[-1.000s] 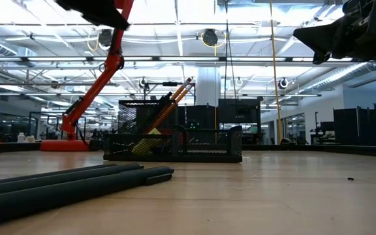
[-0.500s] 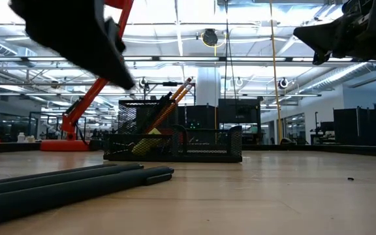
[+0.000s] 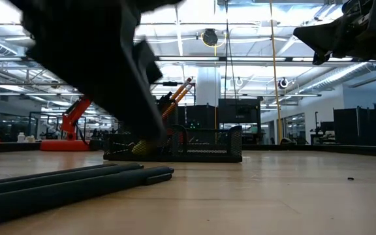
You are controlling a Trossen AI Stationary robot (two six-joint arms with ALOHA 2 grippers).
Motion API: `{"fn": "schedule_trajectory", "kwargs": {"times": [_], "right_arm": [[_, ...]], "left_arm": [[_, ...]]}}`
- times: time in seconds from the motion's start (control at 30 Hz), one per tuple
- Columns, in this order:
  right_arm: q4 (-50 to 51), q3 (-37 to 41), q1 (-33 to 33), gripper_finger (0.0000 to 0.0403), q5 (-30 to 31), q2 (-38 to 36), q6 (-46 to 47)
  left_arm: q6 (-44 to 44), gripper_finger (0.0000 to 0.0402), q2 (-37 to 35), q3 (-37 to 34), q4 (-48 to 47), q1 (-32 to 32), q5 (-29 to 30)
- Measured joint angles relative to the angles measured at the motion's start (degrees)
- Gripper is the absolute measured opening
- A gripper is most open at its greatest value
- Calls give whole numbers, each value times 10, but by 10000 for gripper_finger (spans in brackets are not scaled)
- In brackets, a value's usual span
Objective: Pick and place office supplies into organizer
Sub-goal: Adjust the black pens on the table
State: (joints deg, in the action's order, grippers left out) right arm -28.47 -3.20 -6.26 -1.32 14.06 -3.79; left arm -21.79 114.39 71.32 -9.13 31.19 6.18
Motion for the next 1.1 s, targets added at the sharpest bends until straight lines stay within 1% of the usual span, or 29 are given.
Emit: {"fn": "schedule_trajectory", "kwargs": {"times": [0.1, 0.2, 0.4, 0.57, 0.77, 0.97, 1.1], "right_arm": [[0, 0, 0, 0, 0, 0, 1], [0, 0, 0, 0, 0, 0, 1], [0, 0, 0, 0, 0, 0, 1], [0, 0, 0, 0, 0, 0, 1], [1, 0, 0, 0, 0, 0, 1], [5, 0, 0, 0, 0, 0, 1], [5, 0, 0, 0, 0, 0, 1]], "left_arm": [[-13, 3, 16, 0, -4, -1, -16], [-22, 10, 27, 0, -11, 1, -32], [-57, 20, 29, 4, -79, 5, -51], [-59, 19, 25, 4, -120, 10, -67], [-69, 4, 25, 3, -156, 17, -74], [-73, 20, 25, 3, -180, 26, -76], [-73, 18, 24, 3, -190, 32, -74]]}}
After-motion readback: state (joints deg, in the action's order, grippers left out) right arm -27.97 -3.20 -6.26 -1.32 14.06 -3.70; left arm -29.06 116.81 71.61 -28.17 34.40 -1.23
